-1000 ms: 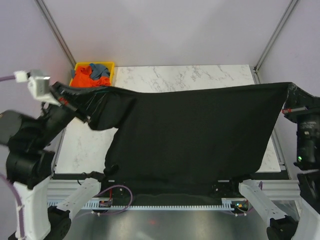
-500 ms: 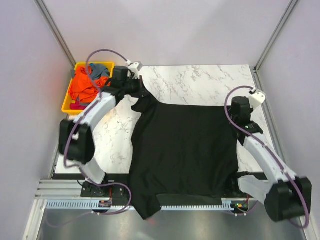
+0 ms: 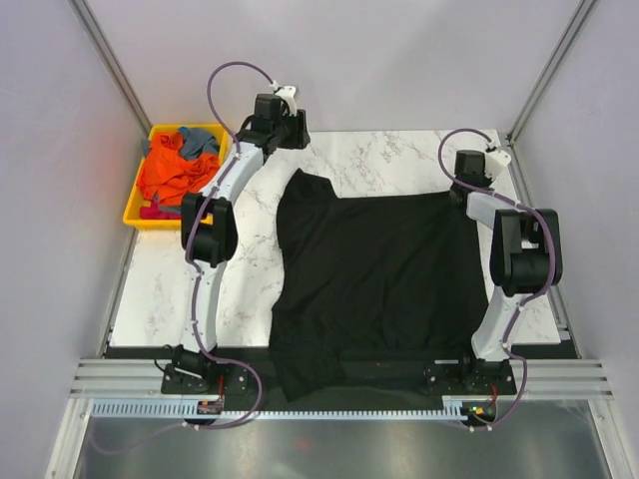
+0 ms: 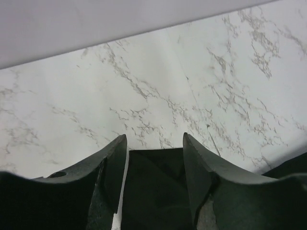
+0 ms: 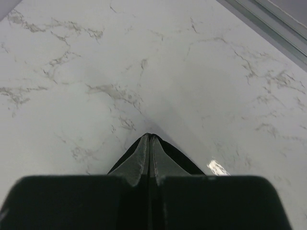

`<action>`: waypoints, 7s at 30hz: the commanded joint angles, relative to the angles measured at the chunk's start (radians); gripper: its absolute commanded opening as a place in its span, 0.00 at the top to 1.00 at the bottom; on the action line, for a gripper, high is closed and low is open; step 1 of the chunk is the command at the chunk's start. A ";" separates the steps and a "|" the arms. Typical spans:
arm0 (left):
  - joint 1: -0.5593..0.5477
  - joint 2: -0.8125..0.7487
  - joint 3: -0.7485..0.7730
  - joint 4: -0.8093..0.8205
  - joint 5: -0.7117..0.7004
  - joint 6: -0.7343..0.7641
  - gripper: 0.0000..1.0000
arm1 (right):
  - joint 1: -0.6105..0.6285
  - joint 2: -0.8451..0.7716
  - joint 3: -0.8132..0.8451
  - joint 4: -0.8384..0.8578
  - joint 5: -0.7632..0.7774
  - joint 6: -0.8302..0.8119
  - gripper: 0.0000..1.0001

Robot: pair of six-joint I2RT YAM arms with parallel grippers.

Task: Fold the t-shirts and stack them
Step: Flatten the tshirt out

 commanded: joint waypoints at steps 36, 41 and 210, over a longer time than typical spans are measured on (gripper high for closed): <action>0.096 0.230 0.115 -0.053 0.253 -0.133 0.96 | -0.086 0.267 0.348 -0.045 -0.171 0.020 1.00; 0.098 0.232 0.120 0.026 0.253 -0.164 0.98 | -0.100 0.281 0.374 -0.035 -0.196 0.036 1.00; -0.177 -0.394 -0.726 -0.282 -0.514 -0.480 0.98 | 0.724 -0.609 -0.381 -0.414 -0.248 0.093 0.55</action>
